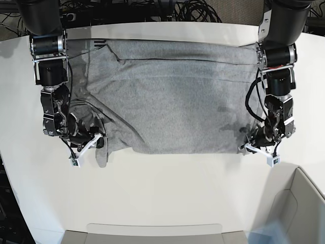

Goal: Fold the T-shirt properly
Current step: 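Lift the hem corners and fold them toward the collar fold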

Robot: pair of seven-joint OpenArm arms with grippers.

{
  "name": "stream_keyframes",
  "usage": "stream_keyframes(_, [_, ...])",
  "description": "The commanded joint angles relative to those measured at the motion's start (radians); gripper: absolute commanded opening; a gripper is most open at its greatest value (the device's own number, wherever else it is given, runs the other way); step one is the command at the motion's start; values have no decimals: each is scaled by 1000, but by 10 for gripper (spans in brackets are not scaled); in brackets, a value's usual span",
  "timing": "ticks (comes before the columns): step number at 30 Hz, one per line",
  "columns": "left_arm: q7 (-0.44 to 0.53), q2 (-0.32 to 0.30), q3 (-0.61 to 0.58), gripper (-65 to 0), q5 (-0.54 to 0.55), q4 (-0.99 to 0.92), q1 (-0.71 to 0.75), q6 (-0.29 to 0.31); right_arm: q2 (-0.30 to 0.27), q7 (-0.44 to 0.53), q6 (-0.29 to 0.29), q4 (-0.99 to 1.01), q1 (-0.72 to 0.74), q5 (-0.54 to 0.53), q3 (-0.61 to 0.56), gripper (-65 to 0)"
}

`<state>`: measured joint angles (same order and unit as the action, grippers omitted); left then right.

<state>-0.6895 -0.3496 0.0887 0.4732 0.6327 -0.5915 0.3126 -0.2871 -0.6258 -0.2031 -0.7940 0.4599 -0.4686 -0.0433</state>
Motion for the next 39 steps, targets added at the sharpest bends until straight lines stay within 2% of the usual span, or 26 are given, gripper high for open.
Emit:
stream_keyframes(1, [-20, -9, -30, -535, 0, 11, -17, 9, -10, -45, 9, 0, 6, 26, -4, -471])
stream_keyframes(3, [-14, -12, -89, -632, -1, 9, -15, 9, -11, -45, 9, 0, 9, 26, -17, -542])
stream_keyframes(5, [-11, -15, -119, -650, -1, 11, -14, 13, -11, -45, 11, 0, 12, 26, -23, -637])
stream_keyframes(6, [-11, -15, -120, -650, -1, 13, -14, 17, -11, -41, 11, 0, 12, 26, -23, -650])
stream_keyframes(9, [11, -16, -91, -650, -1, 17, -14, 17, -13, -39, 11, -6, 13, 26, -27, -650])
stream_keyframes(16, [12, -16, 73, -650, -1, 126, 17, 17, -22, -38, 11, -67, 35, 26, -23, -650])
stream_keyframes(22, [7, -16, 79, -650, -1, 203, 54, 17, -44, -45, 11, -147, 33, 26, -23, -650])
stream_keyframes(33, [3, -30, 81, -650, 2, 319, 115, 18, -57, -47, 11, -164, 29, 26, -23, -650])
stream_keyframes(36, [-29, -38, 81, -650, 2, 387, 150, 18, -71, -56, 12, -219, 9, 26, -23, -650])
stream_keyframes(39, [-81, -38, 89, -650, 2, 453, 175, 18, -85, -121, 12, -290, 0, 24, -22, -650])
